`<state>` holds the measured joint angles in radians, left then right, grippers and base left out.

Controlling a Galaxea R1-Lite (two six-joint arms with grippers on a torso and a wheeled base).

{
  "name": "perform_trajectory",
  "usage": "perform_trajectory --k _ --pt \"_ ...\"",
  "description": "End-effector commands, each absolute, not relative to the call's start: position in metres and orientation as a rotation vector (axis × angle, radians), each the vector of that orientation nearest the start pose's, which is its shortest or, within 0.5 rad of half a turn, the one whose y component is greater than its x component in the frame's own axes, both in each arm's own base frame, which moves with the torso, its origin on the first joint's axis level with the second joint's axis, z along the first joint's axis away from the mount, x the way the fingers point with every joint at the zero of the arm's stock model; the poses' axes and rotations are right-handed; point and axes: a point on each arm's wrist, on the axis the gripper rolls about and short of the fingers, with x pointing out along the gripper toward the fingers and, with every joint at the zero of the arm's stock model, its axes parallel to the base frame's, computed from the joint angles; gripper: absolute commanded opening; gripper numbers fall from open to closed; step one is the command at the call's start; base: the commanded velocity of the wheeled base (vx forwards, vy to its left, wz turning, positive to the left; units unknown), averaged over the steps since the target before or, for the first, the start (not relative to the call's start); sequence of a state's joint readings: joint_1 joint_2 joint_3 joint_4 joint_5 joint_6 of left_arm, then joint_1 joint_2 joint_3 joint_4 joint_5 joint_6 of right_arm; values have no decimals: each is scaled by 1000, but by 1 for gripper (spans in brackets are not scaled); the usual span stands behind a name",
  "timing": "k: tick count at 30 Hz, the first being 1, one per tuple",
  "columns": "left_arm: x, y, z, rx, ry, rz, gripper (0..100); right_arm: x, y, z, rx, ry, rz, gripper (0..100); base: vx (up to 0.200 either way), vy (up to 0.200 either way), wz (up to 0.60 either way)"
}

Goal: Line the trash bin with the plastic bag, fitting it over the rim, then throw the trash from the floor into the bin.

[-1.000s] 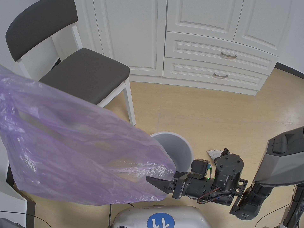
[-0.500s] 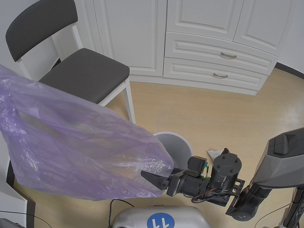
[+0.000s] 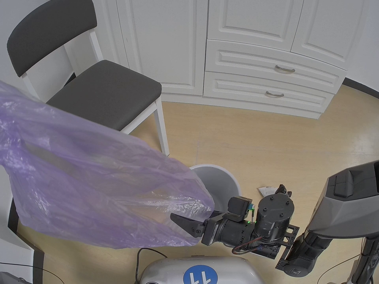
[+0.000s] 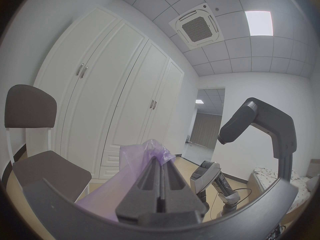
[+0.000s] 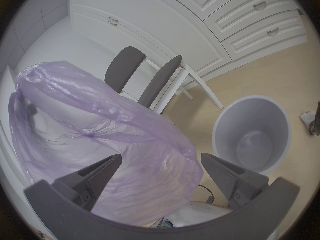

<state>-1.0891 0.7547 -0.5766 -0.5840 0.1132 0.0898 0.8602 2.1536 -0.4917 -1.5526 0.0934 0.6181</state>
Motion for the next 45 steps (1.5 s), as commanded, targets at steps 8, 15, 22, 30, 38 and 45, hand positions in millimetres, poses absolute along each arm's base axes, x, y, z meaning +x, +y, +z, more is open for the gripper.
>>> perform_trajectory --k 8,15,22,30,38,45 --pt "31 -53 289 -156 -390 -944 0 212 255 59 538 362 871 0 0 0 0" --pt "30 -53 289 -158 -391 -944 0 214 257 63 547 340 861 0 0 0 0" --pt "33 -58 283 -139 -358 -951 0 214 255 75 536 274 831 0 0 0 0" --pt "44 -78 270 -91 -260 -962 0 214 227 122 426 56 774 0 0 0 0" --pt "54 -98 251 -33 -151 -968 0 226 161 162 192 -178 596 0 0 0 0" --pt "72 -121 230 47 -25 -926 0 184 132 197 60 -219 565 0 0 0 0"
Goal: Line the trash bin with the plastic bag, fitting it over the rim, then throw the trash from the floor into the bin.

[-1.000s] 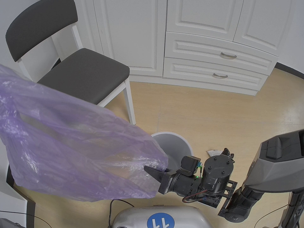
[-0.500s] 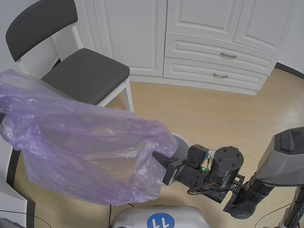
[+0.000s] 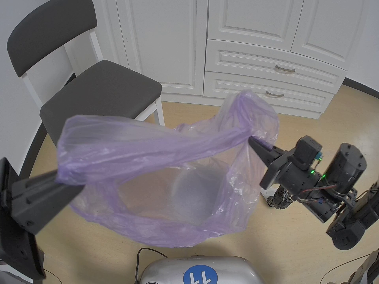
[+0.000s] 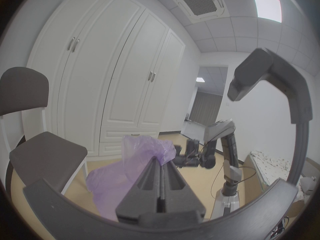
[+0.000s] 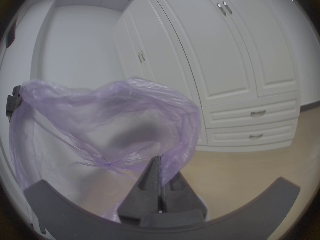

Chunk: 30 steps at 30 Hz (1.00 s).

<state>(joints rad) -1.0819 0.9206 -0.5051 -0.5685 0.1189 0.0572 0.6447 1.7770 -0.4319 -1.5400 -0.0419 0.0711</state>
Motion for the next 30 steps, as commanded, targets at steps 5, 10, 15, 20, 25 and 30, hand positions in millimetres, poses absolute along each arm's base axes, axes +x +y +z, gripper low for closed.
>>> perform_trajectory --k 5,10,15,20,25,30 --pt "86 -129 221 84 32 -857 0 140 128 230 49 -137 576 0 0 0 0" --pt "94 -135 214 108 67 -805 0 99 137 257 84 -46 581 0 0 0 0" --pt "102 -138 211 129 90 -701 0 105 147 260 74 36 407 0 0 0 0" --pt "117 -135 204 160 125 -609 0 118 148 240 -41 85 297 0 0 0 0" --pt "130 -129 200 196 140 -531 0 116 138 223 -188 105 252 0 0 0 0" --pt "135 -124 199 219 143 -496 0 116 130 207 -326 134 174 0 0 0 0"
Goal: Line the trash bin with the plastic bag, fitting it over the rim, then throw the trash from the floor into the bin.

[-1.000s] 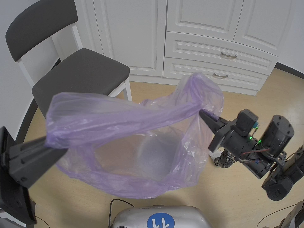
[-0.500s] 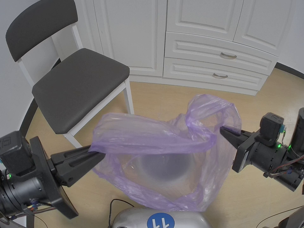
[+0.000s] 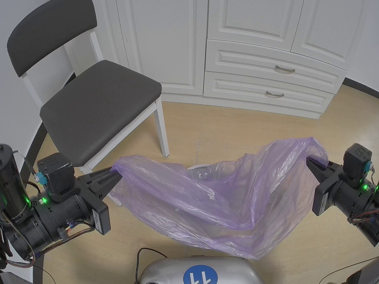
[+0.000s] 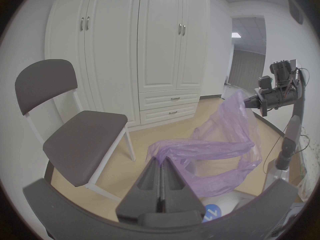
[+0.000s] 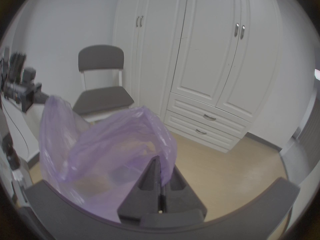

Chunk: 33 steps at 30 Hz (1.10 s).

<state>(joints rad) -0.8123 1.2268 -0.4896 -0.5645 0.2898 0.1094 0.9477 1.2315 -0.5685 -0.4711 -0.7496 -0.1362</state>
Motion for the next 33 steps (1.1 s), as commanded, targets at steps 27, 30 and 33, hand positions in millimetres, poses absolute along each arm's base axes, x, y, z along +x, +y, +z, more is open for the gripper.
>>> perform_trajectory --k 27,30,33 --pt "163 -108 195 280 178 -275 0 125 108 168 -660 265 -24 0 0 0 0" --pt "164 -107 195 279 177 -269 0 125 107 167 -660 267 -26 0 0 0 0" --pt "164 -107 195 279 179 -268 0 124 107 167 -661 266 -26 0 0 0 0"
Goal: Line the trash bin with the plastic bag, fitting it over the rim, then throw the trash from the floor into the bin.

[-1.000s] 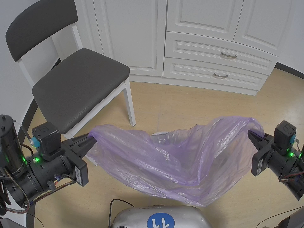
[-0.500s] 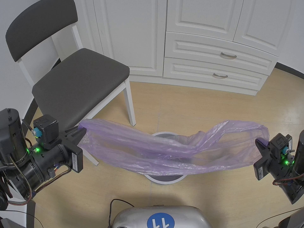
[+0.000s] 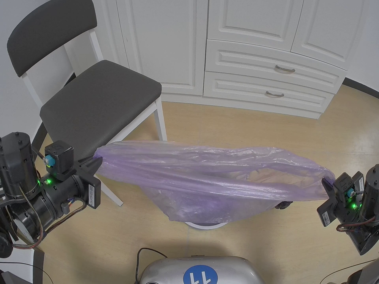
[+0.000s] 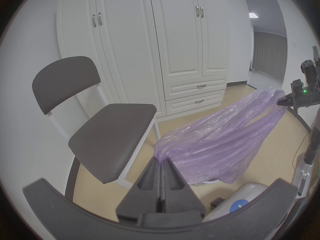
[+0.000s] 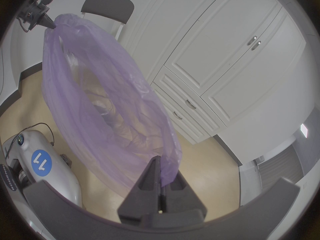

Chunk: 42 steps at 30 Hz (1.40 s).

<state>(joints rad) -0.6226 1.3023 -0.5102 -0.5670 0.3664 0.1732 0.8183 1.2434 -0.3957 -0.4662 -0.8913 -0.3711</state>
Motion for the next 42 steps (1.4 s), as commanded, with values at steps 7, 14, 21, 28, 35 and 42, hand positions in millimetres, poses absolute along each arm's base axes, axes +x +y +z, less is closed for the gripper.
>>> perform_trajectory --k 7,14,21,28,35,42 --pt "166 -104 195 280 182 -253 0 126 102 168 -658 271 -58 0 0 0 0" --pt "170 -100 197 283 178 -226 0 125 99 168 -679 274 -73 0 0 0 0" --pt "173 -104 192 290 191 -241 0 123 99 166 -676 270 -54 0 0 0 0" --pt "180 -118 185 281 171 -274 0 117 103 167 -616 213 121 0 0 0 0" --pt "189 -132 181 251 125 -299 0 114 108 170 -543 120 257 0 0 0 0" --pt "188 -163 173 163 66 -395 0 115 119 169 -504 72 365 0 0 0 0"
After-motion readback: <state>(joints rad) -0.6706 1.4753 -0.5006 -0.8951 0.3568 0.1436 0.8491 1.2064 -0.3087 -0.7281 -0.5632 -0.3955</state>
